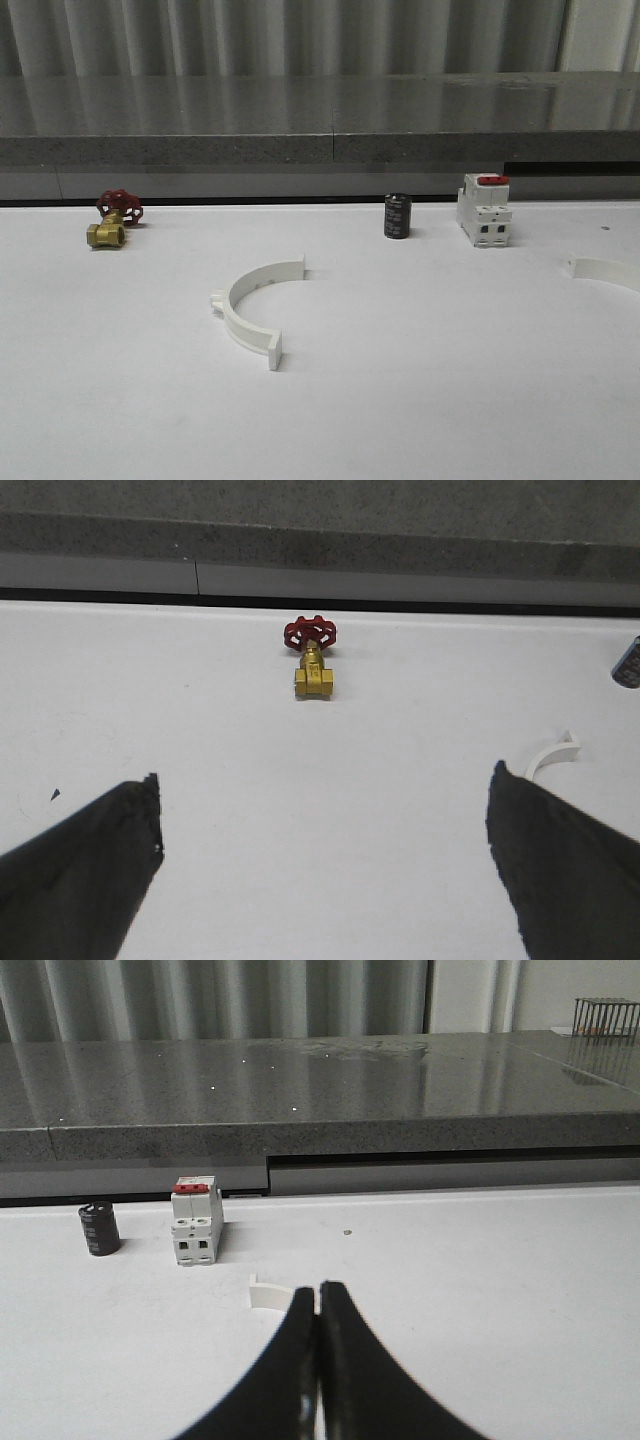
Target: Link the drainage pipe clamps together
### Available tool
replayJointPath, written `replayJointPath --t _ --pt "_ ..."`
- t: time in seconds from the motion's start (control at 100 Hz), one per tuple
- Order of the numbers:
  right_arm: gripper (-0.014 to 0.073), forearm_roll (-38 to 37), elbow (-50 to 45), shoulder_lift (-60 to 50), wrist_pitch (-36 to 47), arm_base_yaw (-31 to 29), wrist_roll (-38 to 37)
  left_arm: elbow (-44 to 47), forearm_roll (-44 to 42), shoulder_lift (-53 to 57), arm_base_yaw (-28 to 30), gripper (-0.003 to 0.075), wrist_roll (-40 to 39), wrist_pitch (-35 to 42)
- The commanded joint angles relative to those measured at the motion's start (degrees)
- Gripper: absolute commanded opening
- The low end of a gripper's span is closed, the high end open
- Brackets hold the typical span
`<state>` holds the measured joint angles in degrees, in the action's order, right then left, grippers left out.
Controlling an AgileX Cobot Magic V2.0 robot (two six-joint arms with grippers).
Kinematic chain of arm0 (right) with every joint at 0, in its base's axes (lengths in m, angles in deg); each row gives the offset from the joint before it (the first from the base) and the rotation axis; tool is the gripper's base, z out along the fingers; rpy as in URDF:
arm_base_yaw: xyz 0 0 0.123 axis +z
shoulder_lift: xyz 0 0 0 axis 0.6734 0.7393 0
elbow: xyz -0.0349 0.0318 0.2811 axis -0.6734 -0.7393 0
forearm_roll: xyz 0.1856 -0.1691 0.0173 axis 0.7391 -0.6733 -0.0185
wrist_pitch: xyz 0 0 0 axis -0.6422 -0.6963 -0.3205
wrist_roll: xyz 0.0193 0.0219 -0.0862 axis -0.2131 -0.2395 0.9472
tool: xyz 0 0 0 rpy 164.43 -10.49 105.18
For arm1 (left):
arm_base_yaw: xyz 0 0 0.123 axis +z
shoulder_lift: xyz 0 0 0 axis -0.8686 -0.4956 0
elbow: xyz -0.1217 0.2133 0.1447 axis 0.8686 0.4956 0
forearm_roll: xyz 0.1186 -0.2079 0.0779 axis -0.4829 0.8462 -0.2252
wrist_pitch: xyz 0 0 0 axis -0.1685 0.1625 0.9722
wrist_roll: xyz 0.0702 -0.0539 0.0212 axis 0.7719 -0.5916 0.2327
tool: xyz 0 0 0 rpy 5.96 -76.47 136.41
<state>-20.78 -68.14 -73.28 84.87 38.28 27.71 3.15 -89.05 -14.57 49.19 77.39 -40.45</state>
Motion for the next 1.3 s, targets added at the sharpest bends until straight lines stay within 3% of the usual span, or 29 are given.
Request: replayJointPath --t 0.0,0.14,0.43,0.72,0.97,1.29 --pt "-0.0068 -0.4 0.9 -1.1 5.3 -0.2 0.4 1.0 -0.1 5.4 0.1 0.0614 0.1 5.1" --pt "-0.0068 -0.4 0.9 -1.1 5.5 -0.2 0.4 3.0 -0.1 12.4 0.1 0.0486 0.1 4.7" --pt "-0.0068 -0.4 0.9 -1.1 6.2 -0.2 0.4 3.2 -0.2 17.2 0.1 -0.002 0.1 3.8" --pt "-0.0068 -0.4 3.9 0.6 3.9 -0.2 0.4 3.3 -0.3 17.2 0.1 -0.002 0.1 3.0" --pt "-0.0068 -0.4 14.2 12.7 -0.9 -0.2 0.4 3.3 -0.3 17.2 0.1 -0.002 0.1 3.0" --pt "-0.0068 0.0 33.7 36.5 -21.4 -0.2 0.4 3.3 -0.3 17.2 0.1 -0.002 0.1 3.0"
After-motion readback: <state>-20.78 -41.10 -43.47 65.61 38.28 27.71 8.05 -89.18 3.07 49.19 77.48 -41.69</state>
